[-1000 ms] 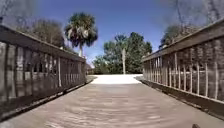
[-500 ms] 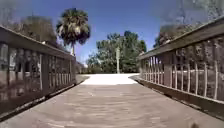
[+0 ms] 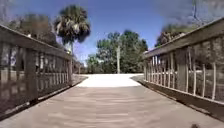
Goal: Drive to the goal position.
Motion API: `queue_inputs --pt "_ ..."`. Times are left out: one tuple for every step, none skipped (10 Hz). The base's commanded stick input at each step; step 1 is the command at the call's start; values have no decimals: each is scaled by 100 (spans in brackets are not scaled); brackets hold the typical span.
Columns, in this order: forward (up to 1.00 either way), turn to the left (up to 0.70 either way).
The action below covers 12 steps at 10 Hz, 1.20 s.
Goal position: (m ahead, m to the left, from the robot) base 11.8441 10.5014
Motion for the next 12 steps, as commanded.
queue_inputs --pt "85 0" --pt "85 0" --pt "85 0" --pt "85 0" --pt "85 0" --pt "85 0" --pt "85 0" --pt "85 0" --pt "85 0" --pt "85 0" --pt "85 0" --pt "85 0"
